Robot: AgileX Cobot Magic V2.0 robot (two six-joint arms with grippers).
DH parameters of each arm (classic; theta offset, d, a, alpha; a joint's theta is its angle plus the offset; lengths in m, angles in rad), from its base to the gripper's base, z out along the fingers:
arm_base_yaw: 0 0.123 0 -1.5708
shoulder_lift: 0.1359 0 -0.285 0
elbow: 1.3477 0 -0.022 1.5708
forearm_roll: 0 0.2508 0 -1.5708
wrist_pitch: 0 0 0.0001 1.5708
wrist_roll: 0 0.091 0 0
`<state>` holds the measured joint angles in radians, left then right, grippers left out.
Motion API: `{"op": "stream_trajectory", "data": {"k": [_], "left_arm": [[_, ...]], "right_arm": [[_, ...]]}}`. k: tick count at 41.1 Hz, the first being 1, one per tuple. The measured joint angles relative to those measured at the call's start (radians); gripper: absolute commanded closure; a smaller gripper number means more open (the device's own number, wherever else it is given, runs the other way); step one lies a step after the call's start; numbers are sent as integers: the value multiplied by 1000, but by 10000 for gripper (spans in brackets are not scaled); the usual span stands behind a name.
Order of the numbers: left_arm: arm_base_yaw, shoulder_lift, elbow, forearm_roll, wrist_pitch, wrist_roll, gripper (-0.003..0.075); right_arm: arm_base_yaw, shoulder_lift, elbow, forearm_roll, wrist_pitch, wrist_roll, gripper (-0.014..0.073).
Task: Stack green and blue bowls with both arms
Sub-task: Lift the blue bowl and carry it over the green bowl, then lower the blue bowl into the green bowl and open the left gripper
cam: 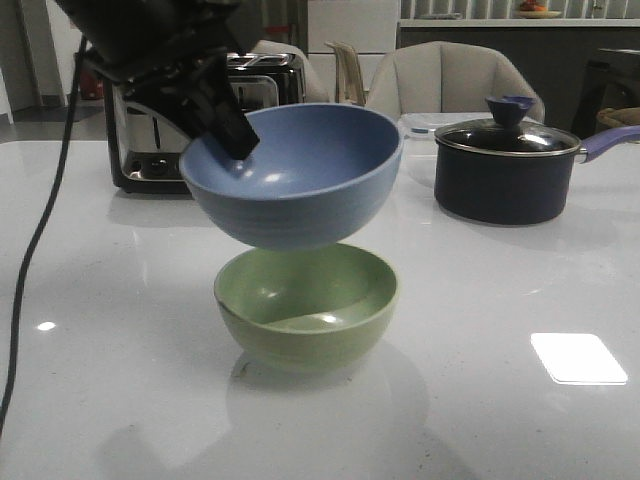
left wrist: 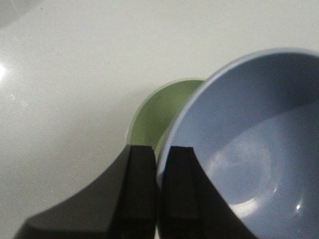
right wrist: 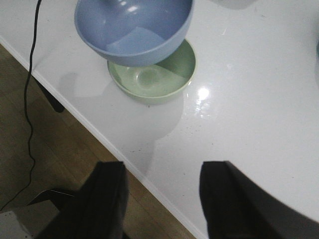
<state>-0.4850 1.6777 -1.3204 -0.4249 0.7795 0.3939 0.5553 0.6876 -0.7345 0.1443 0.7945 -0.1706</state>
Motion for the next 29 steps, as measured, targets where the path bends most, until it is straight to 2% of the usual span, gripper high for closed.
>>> {"op": "stream_trajectory", "data": {"k": [12, 29], "left_arm": [[0, 131, -49, 0, -9, 0, 622], [-1, 196, -50, -4, -9, 0, 615]], "right_arm": [[0, 0, 0, 0, 0, 0, 151], [0, 0, 0, 0, 0, 0, 151]]}}
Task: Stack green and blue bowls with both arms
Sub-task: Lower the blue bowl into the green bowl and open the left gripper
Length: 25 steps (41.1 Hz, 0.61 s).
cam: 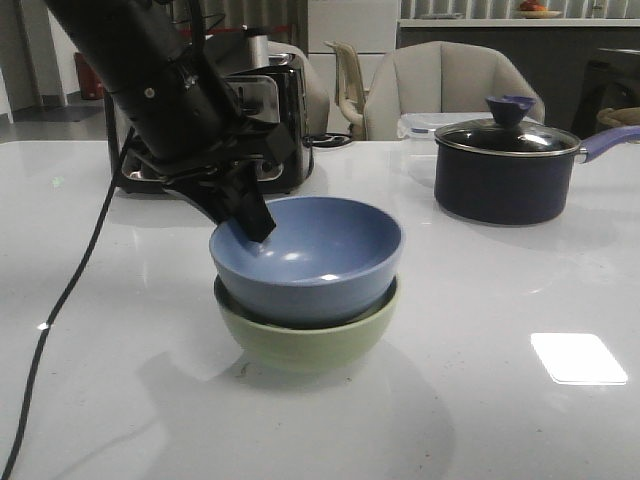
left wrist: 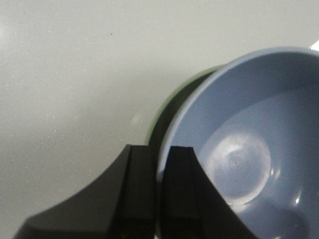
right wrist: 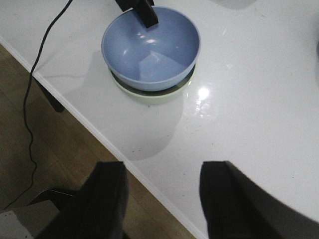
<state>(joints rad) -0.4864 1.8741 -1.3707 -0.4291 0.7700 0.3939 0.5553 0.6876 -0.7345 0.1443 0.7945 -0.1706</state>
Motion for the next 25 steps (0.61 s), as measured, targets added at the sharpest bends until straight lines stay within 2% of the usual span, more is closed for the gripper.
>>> {"op": "stream_trajectory", "data": {"k": [4, 11, 13, 25], "left_arm": [[0, 14, 0, 1, 0, 0, 552], [0, 31, -6, -6, -5, 0, 304], [0, 35, -6, -11, -5, 0, 272], [0, 7, -8, -22, 28, 0, 283]], "right_arm": [[0, 0, 0, 0, 0, 0, 151], [0, 0, 0, 0, 0, 0, 151], [0, 0, 0, 0, 0, 0, 151], [0, 0, 0, 0, 0, 0, 151]]}}
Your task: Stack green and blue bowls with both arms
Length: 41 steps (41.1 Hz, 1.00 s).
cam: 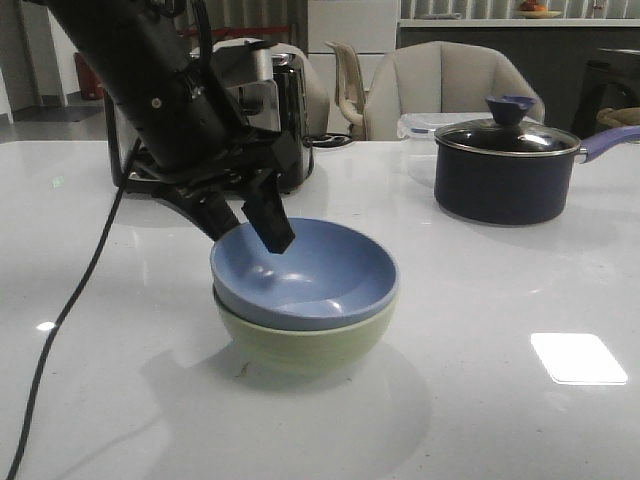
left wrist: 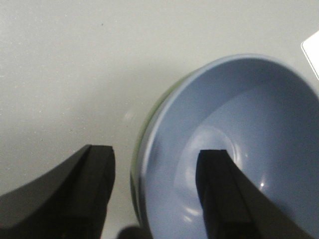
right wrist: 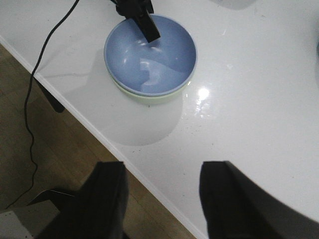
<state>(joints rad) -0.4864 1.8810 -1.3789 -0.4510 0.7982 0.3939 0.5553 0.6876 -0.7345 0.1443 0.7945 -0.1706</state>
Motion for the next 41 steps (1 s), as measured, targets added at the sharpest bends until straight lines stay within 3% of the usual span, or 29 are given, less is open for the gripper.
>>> {"op": "stream_trajectory", "data": {"k": [13, 41], "left_arm": [[-1, -261, 55, 0, 29, 38, 283], [-1, -1005, 540, 2, 55, 80, 283]], "right_arm": [[0, 0, 0, 0, 0, 0, 151], [0, 0, 0, 0, 0, 0, 151]]}}
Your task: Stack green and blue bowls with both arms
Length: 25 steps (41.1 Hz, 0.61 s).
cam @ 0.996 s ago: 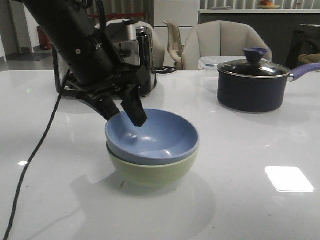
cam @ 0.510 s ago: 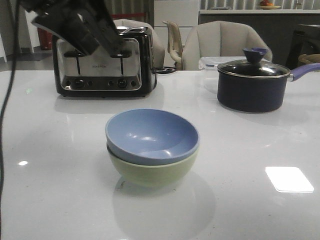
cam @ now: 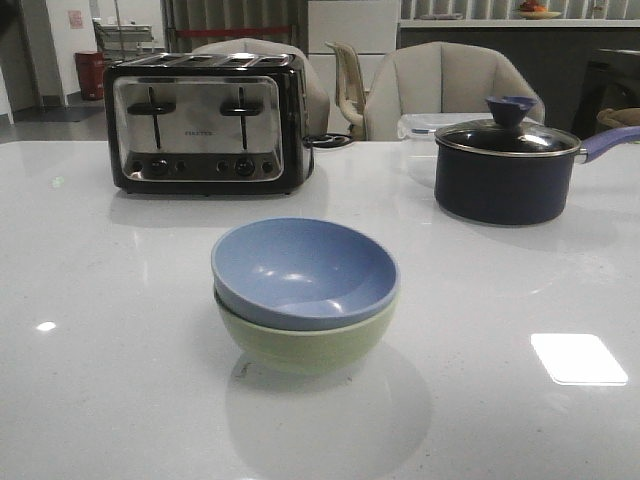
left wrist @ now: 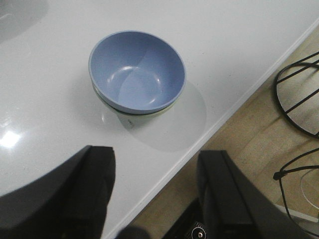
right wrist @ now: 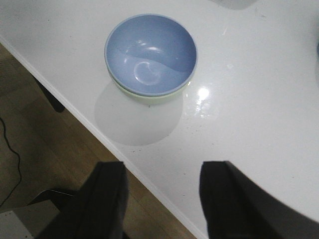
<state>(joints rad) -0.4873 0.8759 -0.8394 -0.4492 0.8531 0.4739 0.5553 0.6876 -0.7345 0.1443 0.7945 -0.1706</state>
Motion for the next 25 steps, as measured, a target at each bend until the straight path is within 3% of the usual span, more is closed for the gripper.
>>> {"op": "stream_trajectory", "data": {"k": [10, 25], "left_arm": [[0, -126, 33, 1, 2, 0, 283], [0, -137, 38, 9, 2, 0, 283]], "right_arm": [[0, 0, 0, 0, 0, 0, 151], [0, 0, 0, 0, 0, 0, 151]]}}
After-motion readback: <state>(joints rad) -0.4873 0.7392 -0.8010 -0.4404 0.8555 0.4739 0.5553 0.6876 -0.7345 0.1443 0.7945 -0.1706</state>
